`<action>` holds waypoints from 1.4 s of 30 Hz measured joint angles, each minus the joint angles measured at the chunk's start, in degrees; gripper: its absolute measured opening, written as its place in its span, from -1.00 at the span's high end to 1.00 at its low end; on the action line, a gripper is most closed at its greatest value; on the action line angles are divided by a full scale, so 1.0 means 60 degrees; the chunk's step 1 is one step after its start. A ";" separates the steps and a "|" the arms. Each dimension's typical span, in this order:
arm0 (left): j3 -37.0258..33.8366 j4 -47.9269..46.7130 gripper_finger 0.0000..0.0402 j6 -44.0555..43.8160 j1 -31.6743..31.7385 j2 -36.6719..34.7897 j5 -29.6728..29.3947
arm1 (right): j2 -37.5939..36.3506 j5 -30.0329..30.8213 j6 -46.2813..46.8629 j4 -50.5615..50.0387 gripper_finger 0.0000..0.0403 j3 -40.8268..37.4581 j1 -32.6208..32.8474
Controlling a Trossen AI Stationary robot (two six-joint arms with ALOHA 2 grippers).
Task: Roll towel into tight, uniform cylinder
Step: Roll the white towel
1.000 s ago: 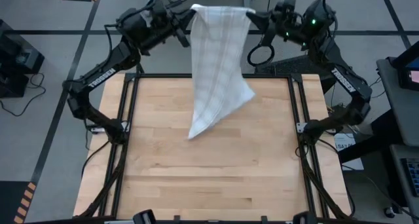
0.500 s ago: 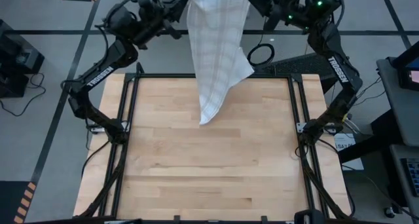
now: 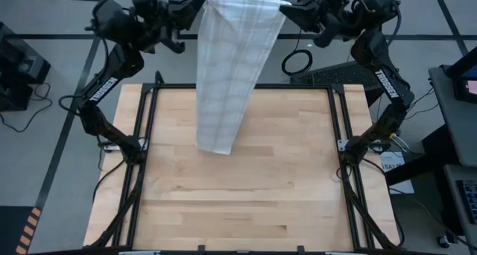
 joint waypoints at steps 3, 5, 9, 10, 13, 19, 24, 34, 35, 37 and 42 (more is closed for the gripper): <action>0.0211 -0.0002 0.99 -0.0189 -0.0320 -0.0004 0.0108 | -0.0010 0.0120 0.0397 0.0428 0.98 0.0029 0.0378; 0.0352 0.0002 0.99 -0.0290 -0.0531 -0.0004 0.0111 | -0.0011 0.0350 0.0472 0.0402 0.98 0.0259 0.0596; 0.0456 -0.0075 0.99 -0.0322 -0.0924 -0.0004 -0.0008 | -0.0011 0.1053 0.0432 0.0334 0.98 0.0818 0.0918; 0.0467 -0.0084 0.99 -0.0324 -0.1020 -0.0004 -0.0029 | -0.0007 0.1226 0.0429 0.0275 0.98 0.0953 0.0975; 0.0485 -0.0112 1.00 -0.0295 -0.1259 -0.0004 -0.0074 | 0.0004 0.1509 0.0295 -0.0072 0.98 0.1356 0.1159; 0.0501 -0.0278 1.00 -0.0295 -0.1547 0.0007 -0.0071 | 0.0000 0.1462 -0.0424 -0.1215 0.98 0.1774 0.1436; 0.0515 -0.0196 1.00 -0.0356 -0.1780 0.0007 0.0200 | -0.0007 0.1468 -0.0649 -0.1217 0.98 0.1774 0.1884; 0.0529 -0.0166 1.00 -0.0834 -0.2365 0.0004 0.1041 | -0.0007 0.0962 -0.0819 -0.1224 0.98 0.1785 0.2334; 0.0529 -0.0166 1.00 -0.0837 -0.2446 0.0004 0.1035 | -0.0011 0.0962 -0.0815 -0.1224 0.98 0.1785 0.2356; 0.0529 -0.0166 1.00 -0.0838 -0.2659 0.0004 0.1009 | -0.0018 0.0977 -0.0815 -0.1225 0.98 0.1785 0.2465; 0.0529 -0.0152 1.00 -0.0830 -0.3258 -0.0004 0.0676 | -0.0033 0.1333 -0.0817 -0.1224 0.98 0.1785 0.2902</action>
